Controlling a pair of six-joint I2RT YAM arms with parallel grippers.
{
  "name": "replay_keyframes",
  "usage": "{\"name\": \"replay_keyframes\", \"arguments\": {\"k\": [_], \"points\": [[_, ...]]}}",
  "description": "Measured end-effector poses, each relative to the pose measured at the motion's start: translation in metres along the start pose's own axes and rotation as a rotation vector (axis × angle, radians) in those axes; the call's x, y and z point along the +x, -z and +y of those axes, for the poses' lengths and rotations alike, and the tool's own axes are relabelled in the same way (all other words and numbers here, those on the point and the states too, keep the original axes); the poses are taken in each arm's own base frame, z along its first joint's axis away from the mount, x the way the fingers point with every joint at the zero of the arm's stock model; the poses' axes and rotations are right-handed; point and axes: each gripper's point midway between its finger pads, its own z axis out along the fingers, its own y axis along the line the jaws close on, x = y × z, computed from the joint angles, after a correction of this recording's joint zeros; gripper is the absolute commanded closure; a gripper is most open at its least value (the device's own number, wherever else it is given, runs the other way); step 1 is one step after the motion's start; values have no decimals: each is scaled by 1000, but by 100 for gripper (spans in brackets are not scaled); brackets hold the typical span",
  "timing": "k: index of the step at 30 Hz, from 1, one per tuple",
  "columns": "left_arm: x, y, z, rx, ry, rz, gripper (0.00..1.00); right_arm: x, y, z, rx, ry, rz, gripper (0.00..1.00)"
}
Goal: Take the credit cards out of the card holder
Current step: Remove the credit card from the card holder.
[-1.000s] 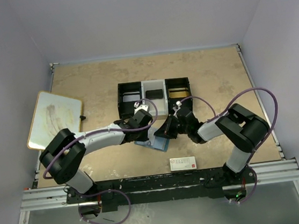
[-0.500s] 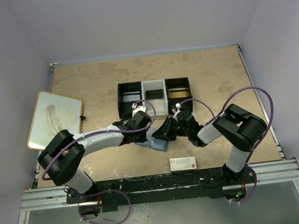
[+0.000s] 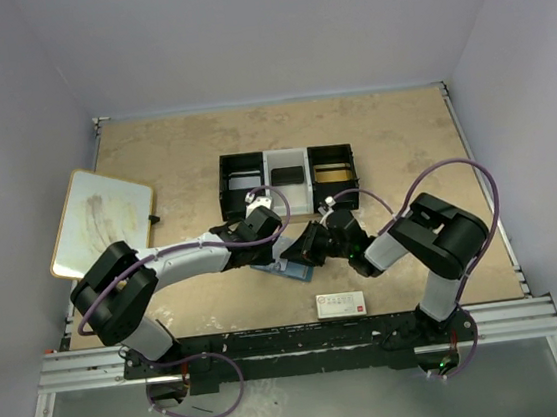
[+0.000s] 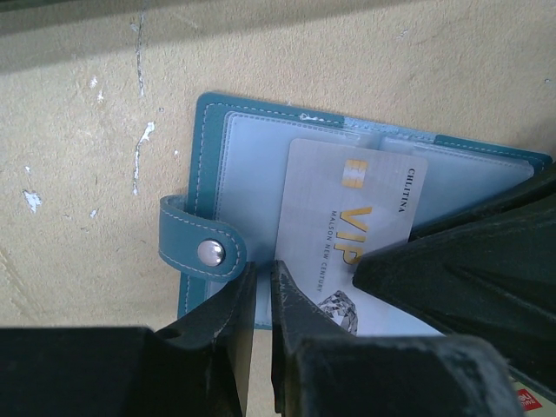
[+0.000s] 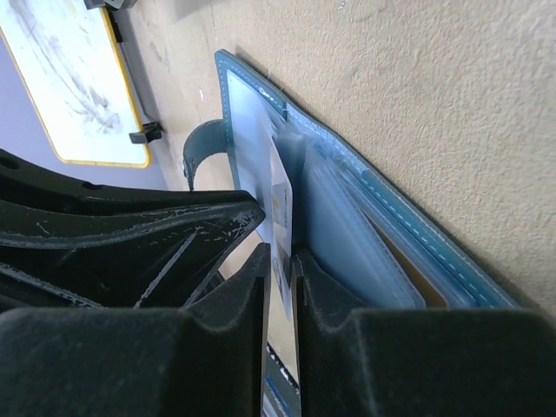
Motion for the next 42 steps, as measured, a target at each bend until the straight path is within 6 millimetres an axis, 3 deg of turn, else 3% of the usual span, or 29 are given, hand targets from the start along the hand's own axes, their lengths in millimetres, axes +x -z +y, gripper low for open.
{"name": "replay_keyframes", "arguments": {"k": [7,14,17,27,36,42], "points": [[0,0,0,0,0,0,92,-1,-6,1,-3,-17,3,80],[0,0,0,0,0,0,92,-1,-8,0,-4,-28,4,98],[0,0,0,0,0,0,93,-2,-8,1,-7,-25,2,100],[-1,1,6,-22,40,-33,93,-23,24,18,26,68,-79,100],[-9,12,6,-8,58,-68,73,-38,52,49,-24,204,-165,100],[-47,60,9,42,118,-253,52,-48,57,64,-63,354,-218,100]]}}
